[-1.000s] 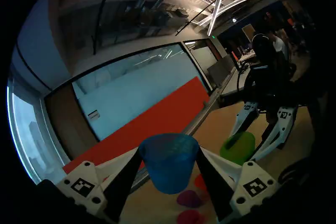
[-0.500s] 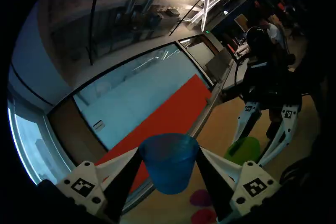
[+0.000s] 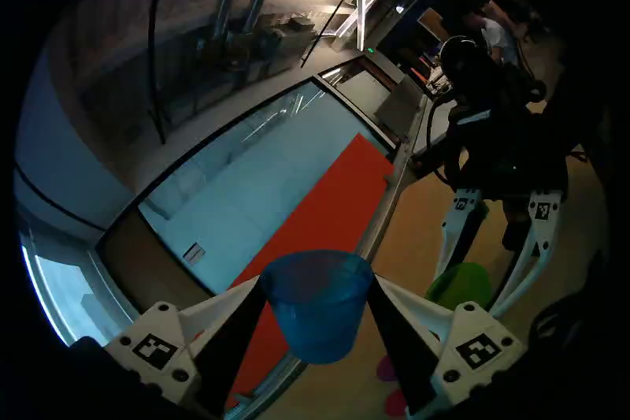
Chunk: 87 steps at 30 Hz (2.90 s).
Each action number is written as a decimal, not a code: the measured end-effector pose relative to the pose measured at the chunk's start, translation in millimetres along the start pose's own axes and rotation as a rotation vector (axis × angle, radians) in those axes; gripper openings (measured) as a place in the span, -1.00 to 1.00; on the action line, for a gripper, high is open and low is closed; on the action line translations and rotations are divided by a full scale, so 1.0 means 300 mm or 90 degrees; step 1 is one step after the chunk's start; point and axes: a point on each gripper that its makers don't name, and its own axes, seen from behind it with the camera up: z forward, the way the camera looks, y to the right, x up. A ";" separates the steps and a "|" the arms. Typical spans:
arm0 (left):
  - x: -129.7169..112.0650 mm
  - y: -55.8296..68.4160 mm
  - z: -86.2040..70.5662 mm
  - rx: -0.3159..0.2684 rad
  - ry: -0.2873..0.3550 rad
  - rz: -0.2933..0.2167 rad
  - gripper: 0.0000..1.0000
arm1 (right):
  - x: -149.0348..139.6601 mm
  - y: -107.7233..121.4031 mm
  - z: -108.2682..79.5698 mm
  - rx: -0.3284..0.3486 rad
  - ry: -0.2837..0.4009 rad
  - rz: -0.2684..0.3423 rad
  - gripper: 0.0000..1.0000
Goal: Pour water
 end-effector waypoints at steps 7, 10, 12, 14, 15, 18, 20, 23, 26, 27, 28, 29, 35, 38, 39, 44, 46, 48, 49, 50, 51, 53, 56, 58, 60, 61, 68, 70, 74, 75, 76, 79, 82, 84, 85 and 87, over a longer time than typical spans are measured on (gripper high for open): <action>-0.010 0.002 0.015 -0.001 -0.007 0.035 0.74 | -0.001 -0.002 0.004 0.002 -0.001 0.000 0.82; -0.011 0.003 0.020 -0.002 -0.008 0.045 0.73 | -0.002 0.000 0.006 0.002 0.000 0.001 0.82; -0.009 0.004 0.022 -0.002 -0.008 0.052 0.73 | -0.002 0.002 0.007 0.001 0.000 0.002 0.81; -0.005 0.004 0.023 -0.002 -0.007 0.060 0.74 | -0.004 0.004 0.007 0.001 0.000 0.002 0.82; -0.004 0.004 0.024 -0.002 -0.007 0.063 0.74 | -0.004 0.005 0.008 0.001 0.000 0.002 0.82; 0.001 -0.001 0.025 0.000 -0.007 0.074 0.74 | -0.005 0.007 0.009 0.001 -0.001 0.001 0.81; 0.005 -0.005 0.024 0.002 -0.007 0.082 0.74 | -0.004 0.008 0.011 0.001 -0.001 0.001 0.82; 0.008 -0.010 0.024 0.005 -0.008 0.097 0.74 | -0.003 0.009 0.013 0.001 0.000 0.002 0.81; 0.010 -0.014 0.024 0.005 -0.010 0.113 0.74 | 0.000 0.009 0.014 0.001 0.000 0.002 0.81; 0.011 -0.015 0.023 0.005 -0.011 0.118 0.74 | 0.001 0.009 0.014 0.001 0.000 0.002 0.82; 0.013 -0.014 0.023 0.005 -0.011 0.122 0.74 | 0.002 0.010 0.015 0.001 0.000 0.001 0.82; 0.014 -0.014 0.022 0.005 -0.011 0.126 0.74 | 0.003 0.010 0.016 0.001 0.000 0.001 0.81; 0.024 -0.015 0.018 0.009 -0.010 0.142 0.74 | 0.001 0.014 0.018 0.000 0.000 0.001 0.81; 0.029 -0.018 0.018 0.010 -0.009 0.149 0.74 | -0.002 0.016 0.017 0.000 0.000 0.002 0.81; 0.030 -0.018 0.018 0.010 -0.009 0.151 0.74 | -0.003 0.017 0.016 0.000 0.000 0.001 0.81; 0.029 -0.020 0.015 0.013 -0.010 0.163 0.73 | -0.001 0.019 0.015 -0.002 0.000 0.001 0.81; 0.030 -0.020 0.014 0.014 -0.010 0.167 0.73 | 0.000 0.020 0.014 -0.002 0.001 0.002 0.81; 0.030 -0.019 0.013 0.014 -0.009 0.172 0.74 | 0.001 0.021 0.014 -0.002 0.001 0.002 0.81; 0.031 -0.019 0.012 0.014 -0.010 0.174 0.74 | 0.001 0.020 0.014 -0.002 0.001 0.002 0.81; 0.031 -0.018 0.012 0.014 -0.010 0.176 0.73 | 0.001 0.020 0.015 -0.002 0.001 0.001 0.81; 0.031 -0.018 0.012 0.014 -0.010 0.178 0.73 | 0.001 0.019 0.015 -0.002 0.000 0.001 0.81; 0.031 -0.018 0.012 0.014 -0.010 0.182 0.73 | 0.002 0.019 0.016 -0.002 0.001 0.001 0.81; 0.032 -0.018 0.012 0.015 -0.010 0.186 0.74 | 0.003 0.019 0.017 -0.002 0.002 0.001 0.81; 0.033 -0.019 0.011 0.015 -0.010 0.189 0.74 | 0.003 0.020 0.016 -0.003 0.003 0.001 0.81; 0.035 -0.022 0.008 0.016 -0.010 0.194 0.73 | 0.003 0.021 0.015 -0.004 0.003 0.001 0.81; 0.036 -0.022 0.006 0.017 -0.010 0.198 0.73 | 0.004 0.022 0.014 -0.004 0.003 0.001 0.81; 0.047 -0.019 -0.001 0.021 -0.007 0.214 0.74 | 0.015 0.023 0.008 -0.006 0.006 0.002 0.81; 0.051 -0.018 -0.002 0.021 -0.006 0.217 0.73 | 0.017 0.024 0.007 -0.006 0.007 0.002 0.81; 0.056 -0.019 -0.004 0.024 -0.006 0.226 0.74 | 0.020 0.026 0.007 -0.008 0.008 0.000 0.81; 0.057 -0.020 -0.005 0.025 -0.006 0.228 0.74 | 0.021 0.027 0.006 -0.008 0.008 0.000 0.81; 0.058 -0.022 -0.006 0.025 -0.006 0.230 0.74 | 0.021 0.028 0.005 -0.008 0.009 0.000 0.81; 0.062 -0.025 -0.008 0.026 -0.006 0.235 0.73 | 0.023 0.030 0.003 -0.009 0.010 0.000 0.81; 0.064 -0.024 -0.012 0.027 -0.006 0.239 0.74 | 0.022 0.033 0.002 -0.010 0.010 -0.001 0.81; 0.064 -0.024 -0.014 0.027 -0.006 0.242 0.74 | 0.021 0.034 0.001 -0.011 0.010 -0.001 0.81; 0.065 -0.023 -0.015 0.027 -0.006 0.243 0.74 | 0.022 0.035 0.000 -0.011 0.010 -0.001 0.81; 0.065 -0.022 -0.016 0.027 -0.007 0.246 0.74 | 0.022 0.036 -0.001 -0.011 0.011 -0.001 0.81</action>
